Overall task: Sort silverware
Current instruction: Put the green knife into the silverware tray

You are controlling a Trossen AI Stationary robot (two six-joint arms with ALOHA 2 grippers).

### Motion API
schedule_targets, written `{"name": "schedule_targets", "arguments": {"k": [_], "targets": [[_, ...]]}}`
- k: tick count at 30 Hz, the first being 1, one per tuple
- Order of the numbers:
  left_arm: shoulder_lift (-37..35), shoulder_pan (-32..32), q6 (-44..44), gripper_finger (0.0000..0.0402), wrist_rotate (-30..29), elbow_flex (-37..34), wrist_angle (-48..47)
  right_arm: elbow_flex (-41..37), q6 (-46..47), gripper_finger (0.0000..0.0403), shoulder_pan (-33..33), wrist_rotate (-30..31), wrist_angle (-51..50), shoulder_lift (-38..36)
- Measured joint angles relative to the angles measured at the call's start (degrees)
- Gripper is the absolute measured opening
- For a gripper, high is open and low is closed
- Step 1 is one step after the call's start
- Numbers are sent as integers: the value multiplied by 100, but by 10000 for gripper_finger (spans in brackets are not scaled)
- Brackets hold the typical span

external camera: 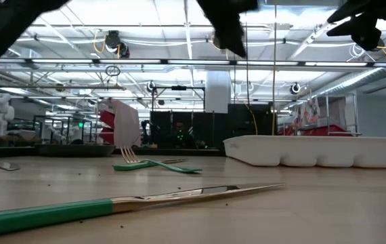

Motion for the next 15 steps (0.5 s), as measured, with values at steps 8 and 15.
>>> {"name": "schedule_targets", "arguments": {"k": [8, 15], "targets": [[-1532, 43, -3162, 97, -132, 7, -4489, 0, -69, 141, -11, 199, -13, 0], [-2729, -123, -3454, 97, 943, -1212, -4791, 0, -65, 141, -11, 203, -6, 11]]}}
